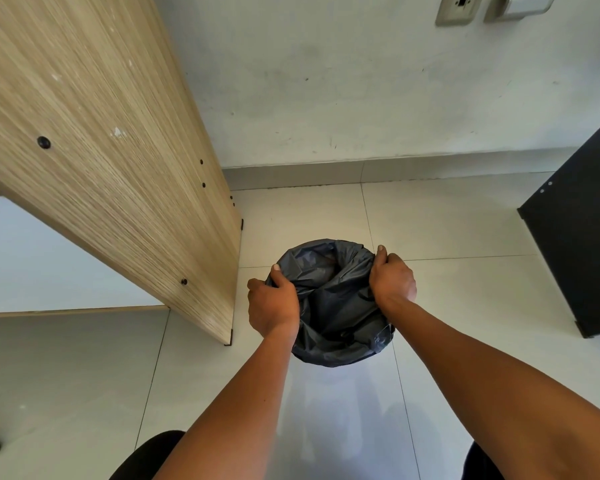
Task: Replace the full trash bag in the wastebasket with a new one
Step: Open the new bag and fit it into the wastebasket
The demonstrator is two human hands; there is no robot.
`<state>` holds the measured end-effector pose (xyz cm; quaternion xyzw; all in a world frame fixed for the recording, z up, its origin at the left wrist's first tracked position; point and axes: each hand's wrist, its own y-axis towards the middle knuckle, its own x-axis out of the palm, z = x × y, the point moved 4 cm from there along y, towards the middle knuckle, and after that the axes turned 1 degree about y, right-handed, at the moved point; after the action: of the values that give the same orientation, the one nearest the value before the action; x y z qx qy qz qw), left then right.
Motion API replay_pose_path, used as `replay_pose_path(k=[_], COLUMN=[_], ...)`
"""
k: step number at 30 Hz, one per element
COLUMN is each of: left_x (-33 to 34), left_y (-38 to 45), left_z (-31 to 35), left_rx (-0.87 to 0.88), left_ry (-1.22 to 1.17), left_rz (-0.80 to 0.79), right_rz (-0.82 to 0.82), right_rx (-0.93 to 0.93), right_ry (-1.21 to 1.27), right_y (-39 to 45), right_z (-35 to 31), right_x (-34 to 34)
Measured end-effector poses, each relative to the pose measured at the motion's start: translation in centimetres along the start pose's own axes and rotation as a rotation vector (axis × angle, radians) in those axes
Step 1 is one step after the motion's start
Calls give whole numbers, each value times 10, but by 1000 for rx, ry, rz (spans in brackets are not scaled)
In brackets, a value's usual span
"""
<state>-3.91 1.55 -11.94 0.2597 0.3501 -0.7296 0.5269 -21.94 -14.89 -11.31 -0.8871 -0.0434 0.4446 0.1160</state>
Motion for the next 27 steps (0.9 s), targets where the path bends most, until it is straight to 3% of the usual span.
replay_pose_path(k=[5,8,10,12,15,17,19,23,27], left_x=[-5,-6,-5,-2,3,5,8,12,18], left_y=[-6,-15,-21,-25,-23,-17,-10,-4,-7], left_z=[5,15,25,33,34,29,24,17,11], left_rx=[79,363,674,988,1329,1376,1318,1197,1120], left_ry=[19,140,281,398,557,716,906,1314,1562], left_rz=[36,91,90,17,-117,-192,-252,-226,-121], right_rz=[-215,-126,74,181,-66,-225,-338,-625,-779], right_rx=[32,-93,-380,-823,-1423,-1550,-1444,-992,-810], right_ry=[-102,-134,-263,-330,-321,-480,-699,-1176,-1516], right_y=[10,10,5,-10,-47,-64,-72,-69,-71], right_z=[-4,-3,-11,-27,-38,-31,-24,-12,-4], right_x=[1,-8,-19,-27,-14,6,25,37,40])
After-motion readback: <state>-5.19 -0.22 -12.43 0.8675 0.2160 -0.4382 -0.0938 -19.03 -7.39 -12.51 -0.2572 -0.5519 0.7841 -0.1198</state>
